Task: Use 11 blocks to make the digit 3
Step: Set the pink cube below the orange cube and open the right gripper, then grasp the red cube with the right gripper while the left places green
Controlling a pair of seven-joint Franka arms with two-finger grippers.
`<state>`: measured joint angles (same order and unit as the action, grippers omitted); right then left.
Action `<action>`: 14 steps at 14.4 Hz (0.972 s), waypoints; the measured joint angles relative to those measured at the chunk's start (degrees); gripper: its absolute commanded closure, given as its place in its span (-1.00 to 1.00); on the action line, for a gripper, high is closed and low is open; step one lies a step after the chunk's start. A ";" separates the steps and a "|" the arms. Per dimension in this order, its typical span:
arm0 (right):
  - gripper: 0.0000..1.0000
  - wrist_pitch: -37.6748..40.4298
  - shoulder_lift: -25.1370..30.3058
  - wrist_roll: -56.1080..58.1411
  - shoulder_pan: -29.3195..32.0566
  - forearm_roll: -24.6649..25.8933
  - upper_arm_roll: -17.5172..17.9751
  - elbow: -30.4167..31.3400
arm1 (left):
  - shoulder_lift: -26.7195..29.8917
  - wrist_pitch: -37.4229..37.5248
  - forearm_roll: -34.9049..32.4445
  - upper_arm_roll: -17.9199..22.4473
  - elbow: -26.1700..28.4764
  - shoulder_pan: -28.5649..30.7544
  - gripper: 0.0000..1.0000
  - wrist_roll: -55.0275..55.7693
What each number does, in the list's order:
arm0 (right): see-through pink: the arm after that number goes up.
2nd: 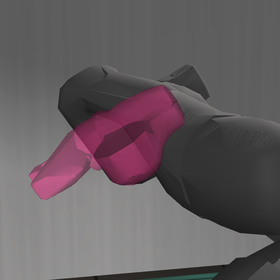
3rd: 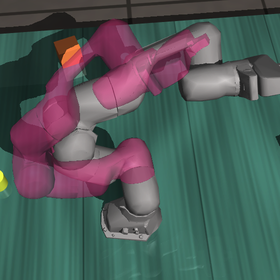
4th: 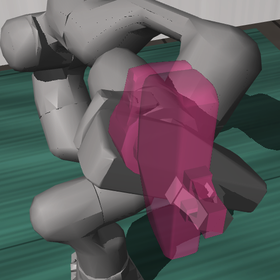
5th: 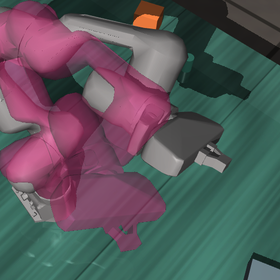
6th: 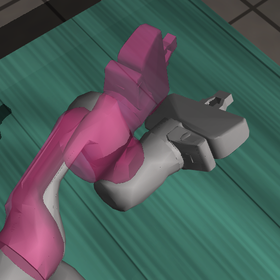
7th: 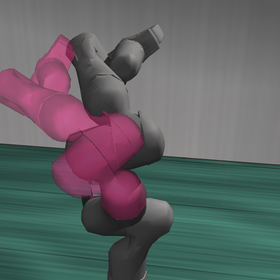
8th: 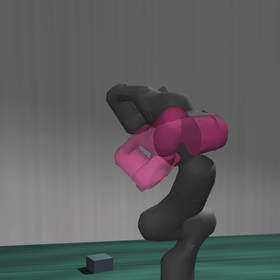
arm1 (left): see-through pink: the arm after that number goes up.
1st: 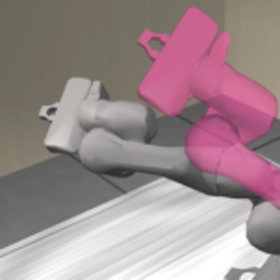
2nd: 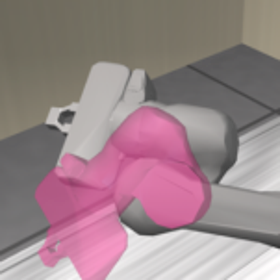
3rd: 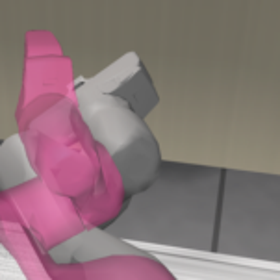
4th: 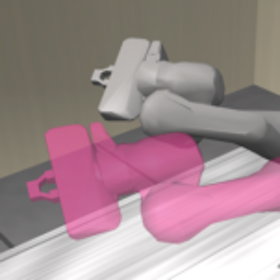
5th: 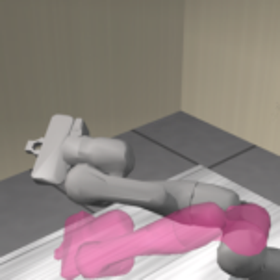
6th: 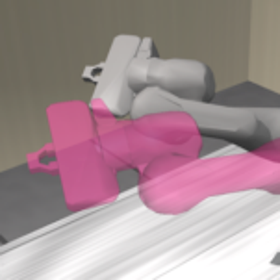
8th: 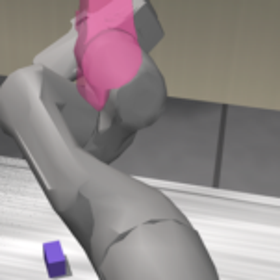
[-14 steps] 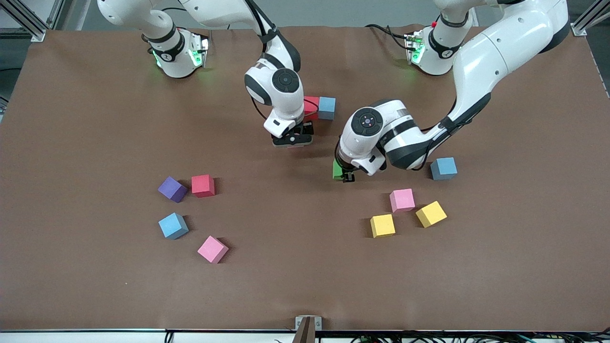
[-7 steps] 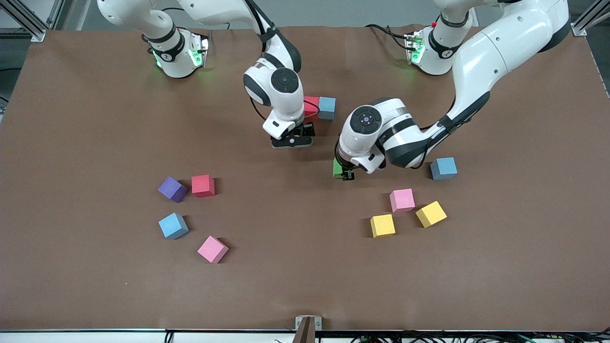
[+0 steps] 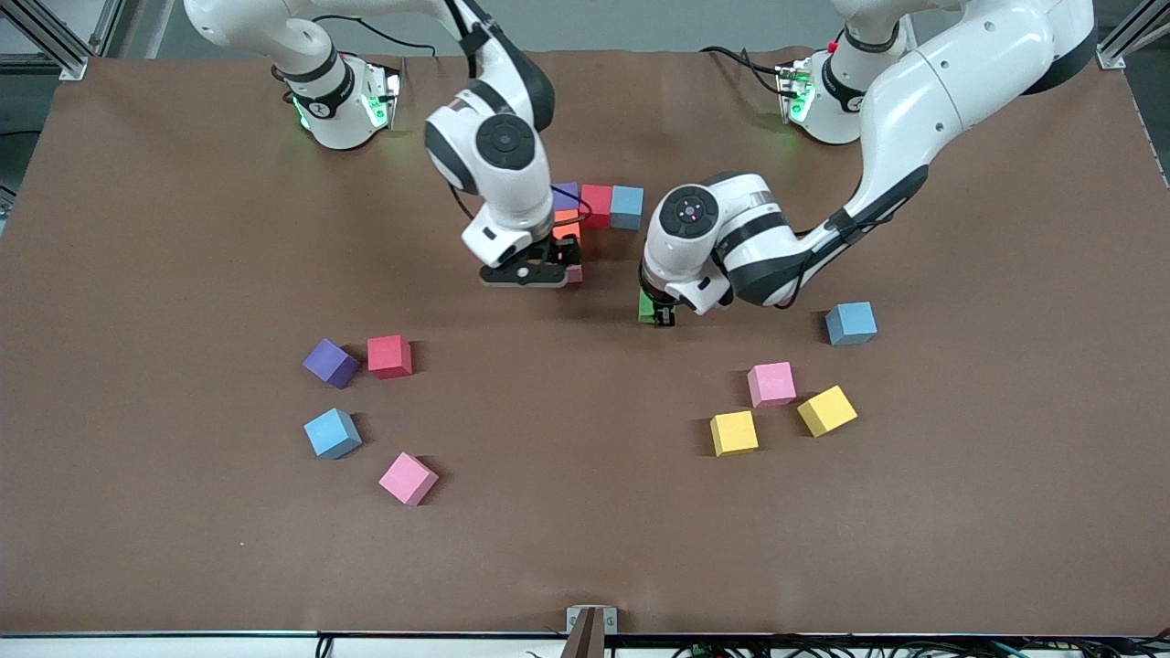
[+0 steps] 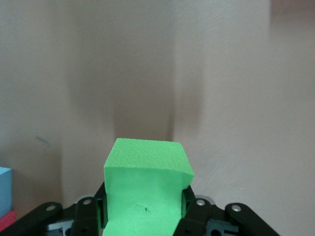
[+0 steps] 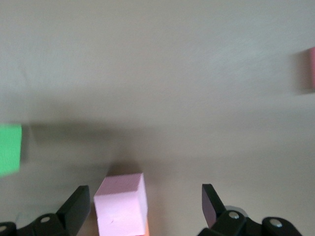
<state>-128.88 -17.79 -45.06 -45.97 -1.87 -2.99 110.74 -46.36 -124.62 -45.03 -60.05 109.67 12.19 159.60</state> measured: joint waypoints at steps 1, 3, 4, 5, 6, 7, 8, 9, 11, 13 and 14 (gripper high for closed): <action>-1.00 1.26 1.47 0.00 2.06 0.03 -0.06 0.04 | 0.08 -0.02 -0.83 -0.18 0.47 -0.81 0.67 1.00; -1.00 4.27 4.28 0.02 6.75 0.08 -0.21 -0.02 | 0.08 -0.04 -1.79 -0.21 1.17 -3.27 0.64 2.35; -1.00 5.99 5.29 0.06 9.12 0.12 -0.26 -0.20 | 0.07 -0.04 -1.83 -0.20 1.49 -4.42 0.63 2.53; -1.00 7.69 5.86 0.18 11.35 0.23 -0.29 -0.61 | 0.06 -0.05 -1.83 -0.16 1.69 -5.36 0.63 2.87; -1.00 9.11 6.10 0.65 13.20 0.64 -0.31 -1.09 | 0.06 -0.05 -1.83 -0.11 1.77 -6.27 0.61 3.52; -1.00 9.98 6.13 1.62 14.58 1.15 -0.32 -1.33 | 0.05 -0.05 -1.83 0.00 1.80 -7.24 0.61 3.97; -1.00 10.58 6.06 3.61 15.77 1.38 -0.30 -1.29 | 0.04 -0.06 -1.83 0.25 1.81 -8.16 0.60 4.38; -1.00 10.73 5.93 6.41 17.02 1.57 -0.29 -1.07 | -0.01 -0.06 -1.83 0.47 1.81 -8.83 0.60 4.55; -1.00 10.67 5.44 12.77 20.06 1.75 -0.29 -0.43 | -0.26 -0.71 -1.83 0.61 1.82 -9.51 0.57 4.58; -1.00 10.51 4.41 19.35 23.10 1.77 -0.29 0.13 | -0.31 -2.35 -1.83 1.16 1.80 -10.04 0.55 4.68; -1.00 9.73 3.61 22.17 24.26 1.77 -0.28 0.52 | -0.32 -3.02 -1.83 1.87 1.78 -10.58 0.55 4.87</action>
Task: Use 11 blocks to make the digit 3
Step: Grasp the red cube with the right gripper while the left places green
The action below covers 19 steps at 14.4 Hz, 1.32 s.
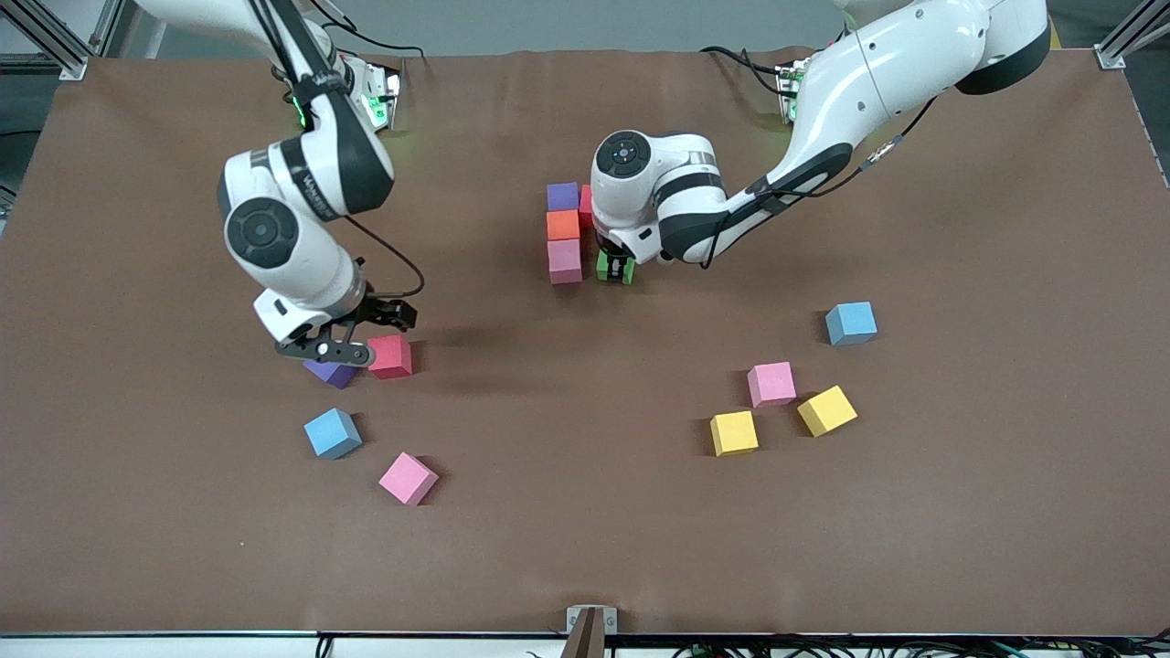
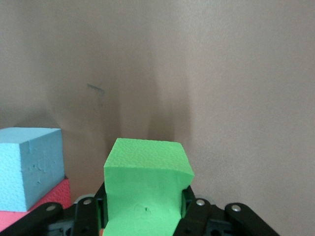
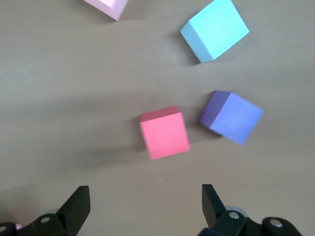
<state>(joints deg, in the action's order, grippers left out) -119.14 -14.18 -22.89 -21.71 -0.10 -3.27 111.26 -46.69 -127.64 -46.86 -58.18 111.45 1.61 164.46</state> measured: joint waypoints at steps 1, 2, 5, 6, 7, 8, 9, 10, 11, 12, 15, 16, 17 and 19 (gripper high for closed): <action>-1.00 -1.80 -0.91 2.10 0.85 0.00 0.01 0.68 | -0.04 -0.51 0.00 0.79 -0.02 -0.68 0.55 0.15; -1.00 -4.02 -2.00 3.52 1.38 0.00 0.02 1.53 | -0.09 -0.77 0.00 1.47 -0.11 -1.41 0.54 0.27; -1.00 -10.10 -6.46 4.48 1.91 0.00 0.06 3.19 | -0.17 -1.11 0.02 2.63 -0.91 -2.86 0.53 0.41; -1.00 -12.13 -8.18 4.48 2.06 0.00 0.08 3.39 | -0.24 -1.18 0.02 2.77 -1.38 -3.14 0.53 0.41; -1.00 -13.88 -9.74 4.49 2.22 0.00 0.10 3.42 | -0.39 -1.25 0.03 2.84 -1.87 -3.38 0.53 0.41; -1.00 -15.02 -10.91 4.52 2.35 0.00 0.12 3.42 | -0.62 -1.33 0.03 2.85 -2.38 -3.62 0.52 0.42; -1.00 -15.52 -11.57 4.55 2.42 0.00 0.13 3.40 | -0.89 -1.38 0.07 2.87 -2.96 -3.85 0.51 0.43; -1.00 -15.75 -11.86 4.58 2.46 0.00 0.13 3.40 | -1.14 -1.39 0.10 2.90 -3.51 -4.12 0.51 0.43; -0.99 -16.02 -11.90 4.60 2.47 0.00 0.15 3.43 | -1.34 -1.39 0.11 3.11 -3.96 -4.54 0.51 0.43; -0.95 -16.70 -11.90 4.61 2.47 0.00 0.18 3.55 | -1.45 -1.40 0.17 3.70 -4.32 -5.22 0.51 0.43; 0.23 -20.07 -11.98 4.67 2.47 0.00 0.26 5.23 | -1.41 -1.44 0.38 5.23 -4.96 -7.10 0.50 0.49; 0.81 -20.67 -12.04 4.68 2.47 0.00 0.33 5.78 | -1.41 -1.44 0.39 5.35 -5.03 -7.29 0.50 0.49; 0.93 -20.92 -12.06 4.69 2.47 0.00 0.46 6.06 | -1.41 -1.44 0.39 5.38 -5.06 -7.34 0.49 0.49; 0.95 -20.98 -11.91 4.70 2.45 0.00 0.86 6.13 | -1.41 -1.44 0.43 5.39 -5.07 -7.34 0.47 0.49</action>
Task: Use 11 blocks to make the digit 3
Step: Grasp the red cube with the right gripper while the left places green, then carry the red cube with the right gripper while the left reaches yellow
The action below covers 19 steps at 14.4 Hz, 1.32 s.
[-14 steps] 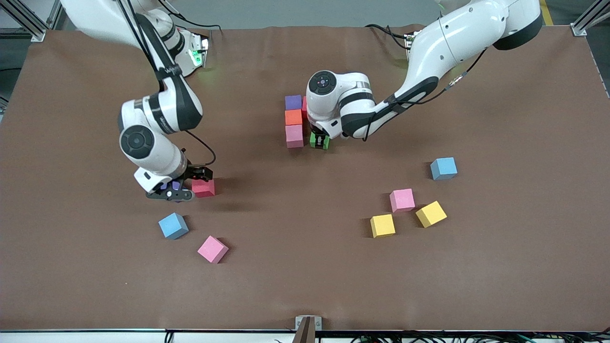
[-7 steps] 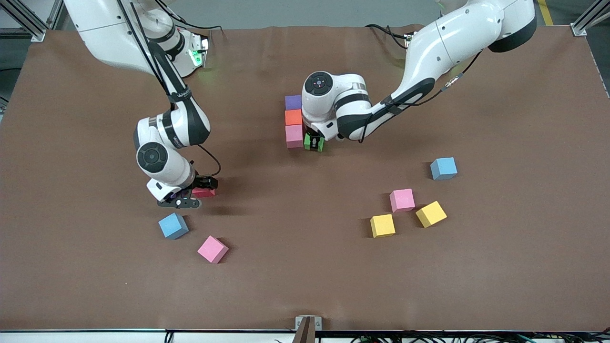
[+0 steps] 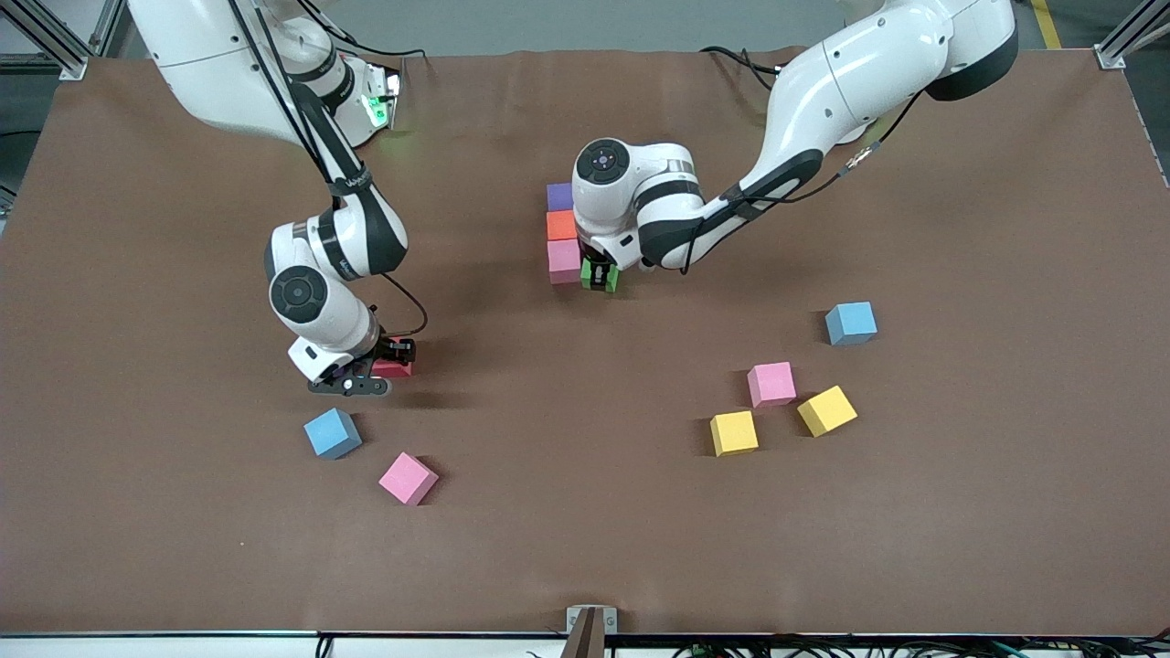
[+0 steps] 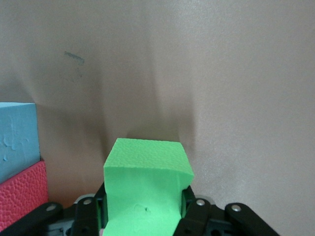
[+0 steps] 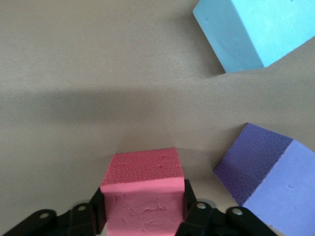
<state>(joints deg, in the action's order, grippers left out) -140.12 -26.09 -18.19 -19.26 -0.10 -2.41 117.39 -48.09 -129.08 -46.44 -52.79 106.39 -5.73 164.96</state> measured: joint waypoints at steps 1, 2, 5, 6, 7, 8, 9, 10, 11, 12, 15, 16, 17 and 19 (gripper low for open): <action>0.96 0.00 0.03 0.00 -0.01 0.00 0.34 0.00 | 0.00 0.00 0.01 0.00 0.00 -0.01 0.47 0.00; 0.97 0.02 0.05 0.00 -0.08 0.00 0.74 -0.01 | 0.00 0.00 0.01 0.01 0.00 -0.01 0.46 0.00; 0.98 0.14 0.15 -0.54 -0.88 -0.45 2.43 -0.17 | 0.00 0.00 0.01 0.03 -0.01 -0.07 0.36 0.12; 0.98 0.14 0.15 -1.13 -1.23 -1.27 3.26 -0.24 | 0.00 0.00 0.01 0.03 -0.01 -0.09 -0.05 0.40; 0.98 0.15 0.16 -2.13 -1.58 -1.91 4.03 -0.34 | 0.00 0.00 0.01 0.03 -0.02 -0.09 -0.99 0.44; 0.98 0.29 0.20 -3.30 -1.91 -2.16 4.87 -0.53 | 0.00 0.00 0.01 0.04 -0.04 -0.10 -1.00 0.44; 0.98 0.84 0.28 -4.47 -2.26 -2.18 5.77 -0.86 | -0.01 0.00 0.01 0.09 -0.07 -0.12 -1.00 0.44; 0.98 1.84 0.38 -5.28 -2.78 -2.19 6.43 -1.33 | -0.04 0.00 0.01 0.20 -0.07 -0.20 -1.00 0.44; 0.98 2.99 0.47 -5.76 -3.51 -2.21 6.76 -1.91 | -0.05 0.08 0.01 0.23 -0.07 -0.24 -1.00 0.44; 0.98 4.03 0.54 -5.97 -4.33 -2.22 6.92 -2.51 | -0.05 0.56 0.01 0.04 -0.07 -0.19 -1.00 0.44; 0.98 4.67 0.64 -5.97 -6.59 -2.24 7.08 -3.44 | -0.02 5.38 0.01 -3.71 -0.19 1.11 -1.00 0.44; 0.98 4.67 0.65 -5.97 -7.48 -2.24 7.09 -3.81 | 0.03 7.19 0.01 -5.72 -0.18 2.22 -1.00 0.40; 0.98 4.67 0.65 -5.98 -8.37 -2.24 7.12 -4.18 | 0.06 9.22 0.01 -7.80 -0.15 3.60 -1.00 0.32; 0.98 4.67 0.65 -6.52 -10.18 -2.38 7.15 -4.92 | 0.13 12.79 0.01 -11.21 -0.14 6.95 -1.00 0.12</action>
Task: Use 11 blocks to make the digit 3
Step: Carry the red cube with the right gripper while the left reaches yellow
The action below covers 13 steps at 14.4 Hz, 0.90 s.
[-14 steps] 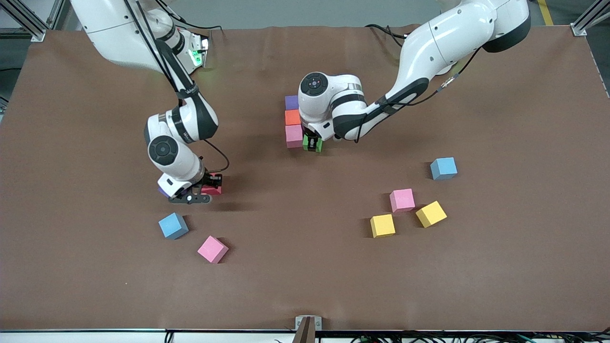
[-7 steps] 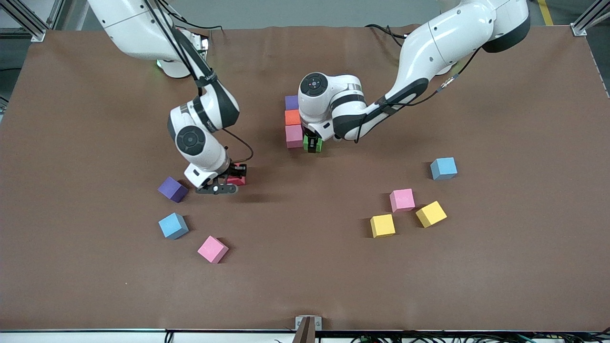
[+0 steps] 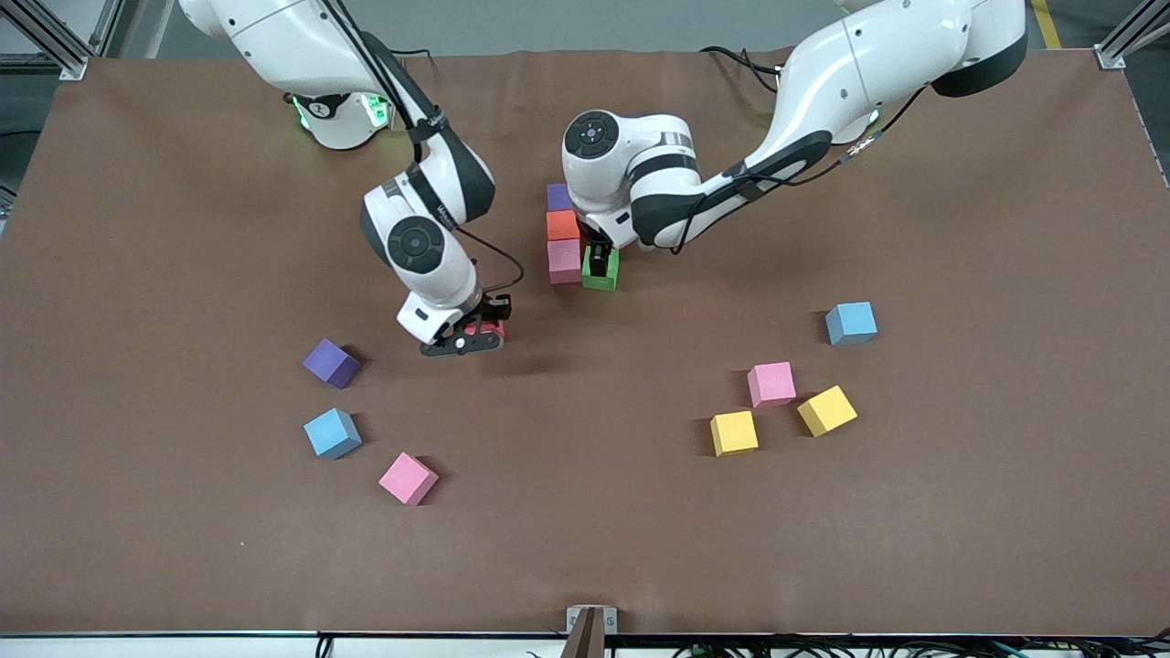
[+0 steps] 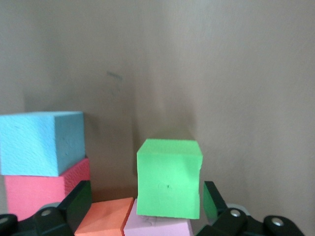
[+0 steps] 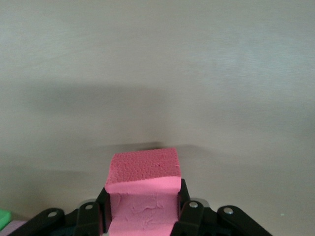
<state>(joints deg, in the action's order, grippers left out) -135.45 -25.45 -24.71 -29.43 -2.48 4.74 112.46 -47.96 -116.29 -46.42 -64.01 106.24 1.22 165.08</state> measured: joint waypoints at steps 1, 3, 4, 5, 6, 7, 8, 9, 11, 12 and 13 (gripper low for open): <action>0.98 0.00 0.00 -1.14 -0.82 -0.10 0.01 -0.47 | 0.15 1.30 0.00 -1.14 -0.02 2.07 -1.00 -0.08; 0.98 0.00 0.00 -4.27 -2.70 -0.14 0.05 -1.76 | 0.66 1.99 0.00 -1.76 -0.09 6.77 -1.00 -0.42; 0.98 0.01 0.00 -5.78 -3.78 -0.14 0.05 -2.55 | 0.75 2.00 -0.01 -1.77 -0.13 9.30 -1.00 -0.61; 0.98 0.01 0.00 -6.97 -4.93 -0.15 0.05 -3.31 | 0.75 2.00 -0.06 -1.75 -0.14 12.03 -1.00 -0.86; 0.98 0.04 -0.05 -7.97 -6.02 -0.16 0.06 -3.87 | 0.75 2.00 -0.19 -1.73 -0.12 14.79 -1.00 -1.26; 0.98 0.04 -0.19 -8.73 -6.93 -0.16 0.06 -4.26 | 0.74 2.00 -0.54 -1.72 -0.05 17.36 -1.00 -1.96; 0.98 0.04 -0.50 -9.12 -7.73 -0.16 0.05 -4.66 | 0.73 2.00 -1.12 -1.72 0.09 19.66 -1.00 -2.41; 0.98 0.04 -0.94 -9.63 -8.36 -0.17 0.05 -5.15 | 0.69 1.97 -1.70 -1.72 0.28 21.62 -1.00 -3.10; 0.98 0.03 -2.24 -11.13 -9.47 -0.17 0.05 -6.74 | 0.55 1.49 -3.76 -1.48 0.51 24.62 -1.00 -4.29; 0.98 0.03 -3.07 -11.68 -9.99 -0.17 0.05 -7.78 | 0.51 0.64 -4.75 -0.89 0.54 25.53 -1.00 -4.74; 0.98 0.03 -3.97 -12.01 -10.46 -0.17 0.05 -8.86 | 0.49 -0.78 -5.36 0.04 0.54 26.07 -1.00 -5.51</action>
<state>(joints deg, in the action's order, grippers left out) -135.42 -29.42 -36.72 -39.89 -2.64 4.79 103.60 -47.48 -117.08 -51.79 -63.97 106.78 27.28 159.57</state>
